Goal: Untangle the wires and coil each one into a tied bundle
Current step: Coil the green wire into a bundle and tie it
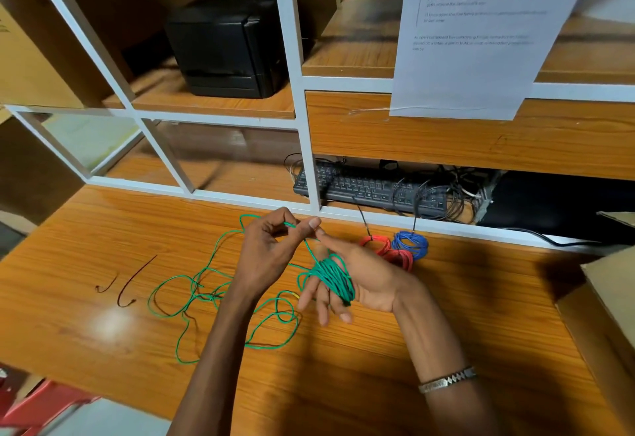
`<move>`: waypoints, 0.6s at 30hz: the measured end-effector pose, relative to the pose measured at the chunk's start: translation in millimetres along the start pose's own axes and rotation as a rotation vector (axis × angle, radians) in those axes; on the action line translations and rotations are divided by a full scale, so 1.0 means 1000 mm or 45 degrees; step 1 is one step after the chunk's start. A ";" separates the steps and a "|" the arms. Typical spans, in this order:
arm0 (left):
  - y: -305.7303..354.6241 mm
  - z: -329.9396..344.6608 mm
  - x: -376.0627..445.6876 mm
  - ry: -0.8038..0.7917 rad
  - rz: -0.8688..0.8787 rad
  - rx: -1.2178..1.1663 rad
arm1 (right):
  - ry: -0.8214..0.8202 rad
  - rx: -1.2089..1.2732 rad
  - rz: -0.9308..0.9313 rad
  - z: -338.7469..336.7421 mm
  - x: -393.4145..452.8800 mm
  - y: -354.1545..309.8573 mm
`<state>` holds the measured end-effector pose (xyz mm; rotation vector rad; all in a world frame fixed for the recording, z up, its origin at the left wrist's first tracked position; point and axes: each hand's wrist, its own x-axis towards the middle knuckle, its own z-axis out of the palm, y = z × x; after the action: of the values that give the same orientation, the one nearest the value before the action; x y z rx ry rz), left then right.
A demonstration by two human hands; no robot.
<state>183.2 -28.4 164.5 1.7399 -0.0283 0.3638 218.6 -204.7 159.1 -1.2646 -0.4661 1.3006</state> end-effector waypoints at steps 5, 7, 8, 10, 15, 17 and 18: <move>-0.005 -0.004 -0.005 0.088 -0.028 0.102 | -0.442 0.264 -0.192 -0.010 -0.013 -0.007; -0.006 -0.005 -0.004 0.102 -0.027 0.126 | -0.438 0.476 -0.452 -0.014 -0.015 -0.008; -0.006 -0.005 -0.004 0.091 -0.032 0.147 | -0.405 0.598 -0.602 -0.016 -0.015 -0.008; -0.010 -0.002 -0.005 0.049 -0.044 0.181 | -0.296 0.899 -0.885 -0.020 -0.019 -0.011; -0.015 0.009 -0.014 -0.038 0.025 0.301 | 0.301 1.265 -1.267 -0.031 -0.030 -0.022; -0.007 0.015 -0.014 -0.139 0.160 0.368 | 0.505 1.233 -1.259 -0.036 -0.027 -0.019; -0.002 0.018 -0.013 -0.187 0.210 0.397 | 0.608 1.165 -1.222 -0.040 -0.024 -0.016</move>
<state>175.2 -47.7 156.6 2.0774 -0.2327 0.3746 252.0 -239.1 168.5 -0.4027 -0.0548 0.2615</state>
